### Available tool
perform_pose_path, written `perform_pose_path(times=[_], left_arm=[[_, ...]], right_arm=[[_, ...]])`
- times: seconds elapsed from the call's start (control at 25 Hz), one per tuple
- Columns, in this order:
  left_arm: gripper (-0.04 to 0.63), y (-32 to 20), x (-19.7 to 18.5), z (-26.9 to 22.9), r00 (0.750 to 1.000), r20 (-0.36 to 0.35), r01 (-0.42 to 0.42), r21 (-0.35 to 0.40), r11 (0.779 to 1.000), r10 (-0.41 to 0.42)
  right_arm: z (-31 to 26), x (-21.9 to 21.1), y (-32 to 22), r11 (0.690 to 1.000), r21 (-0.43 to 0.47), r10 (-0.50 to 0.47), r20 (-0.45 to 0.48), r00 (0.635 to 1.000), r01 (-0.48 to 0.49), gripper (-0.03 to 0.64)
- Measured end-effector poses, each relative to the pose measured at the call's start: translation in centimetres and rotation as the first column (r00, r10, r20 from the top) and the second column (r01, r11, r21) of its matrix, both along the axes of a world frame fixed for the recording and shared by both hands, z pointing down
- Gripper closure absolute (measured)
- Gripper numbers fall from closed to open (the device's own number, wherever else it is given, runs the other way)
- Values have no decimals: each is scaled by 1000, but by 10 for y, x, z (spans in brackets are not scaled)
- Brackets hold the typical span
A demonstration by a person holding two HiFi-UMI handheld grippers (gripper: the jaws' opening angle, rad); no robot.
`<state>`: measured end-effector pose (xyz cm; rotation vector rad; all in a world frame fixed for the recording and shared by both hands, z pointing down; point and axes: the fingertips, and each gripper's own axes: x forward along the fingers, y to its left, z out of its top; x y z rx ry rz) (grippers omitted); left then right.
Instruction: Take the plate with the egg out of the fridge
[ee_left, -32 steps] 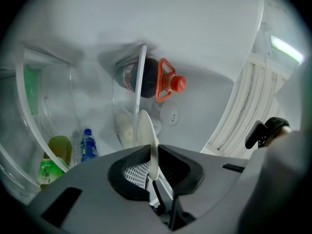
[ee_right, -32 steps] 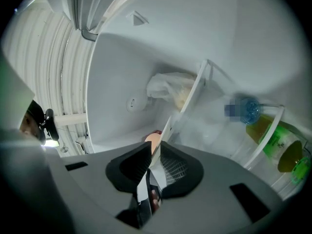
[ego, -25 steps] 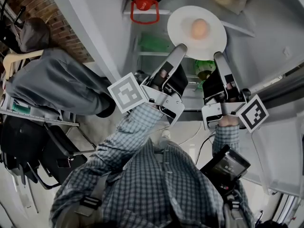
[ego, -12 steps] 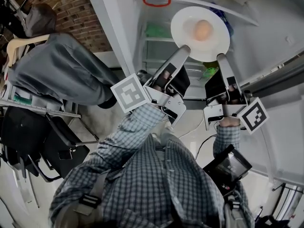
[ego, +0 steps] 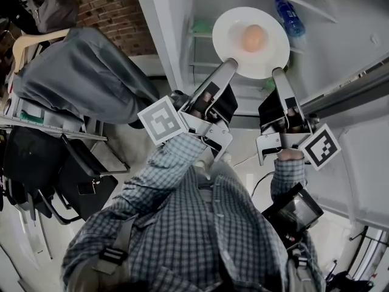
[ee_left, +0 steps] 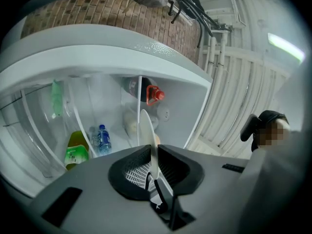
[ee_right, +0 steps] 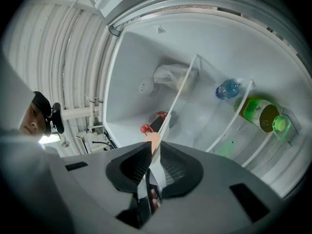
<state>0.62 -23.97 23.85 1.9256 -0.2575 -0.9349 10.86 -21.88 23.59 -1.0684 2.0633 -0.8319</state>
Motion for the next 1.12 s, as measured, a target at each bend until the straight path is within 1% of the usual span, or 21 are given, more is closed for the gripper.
perform_pose_path(times=[0.28,0.48,0.68,1.12], left_arm=[[546,12,-3,4,1000,17,17,15,1000,-18],[546,31,0,10,999,15,32,16,999,-33],[546,60,3,14,999,12,45,-3,999,-45],[546,132,5,32,994,21,104,-1,995,-104]], right_arm=[[6,-2,11,1000,13,-23,2,1000,23,555],[10,0,27,999,14,-40,1,999,40,555],[11,3,55,998,4,-57,-14,998,58,555],[31,6,120,991,-12,-131,-28,991,130,555]])
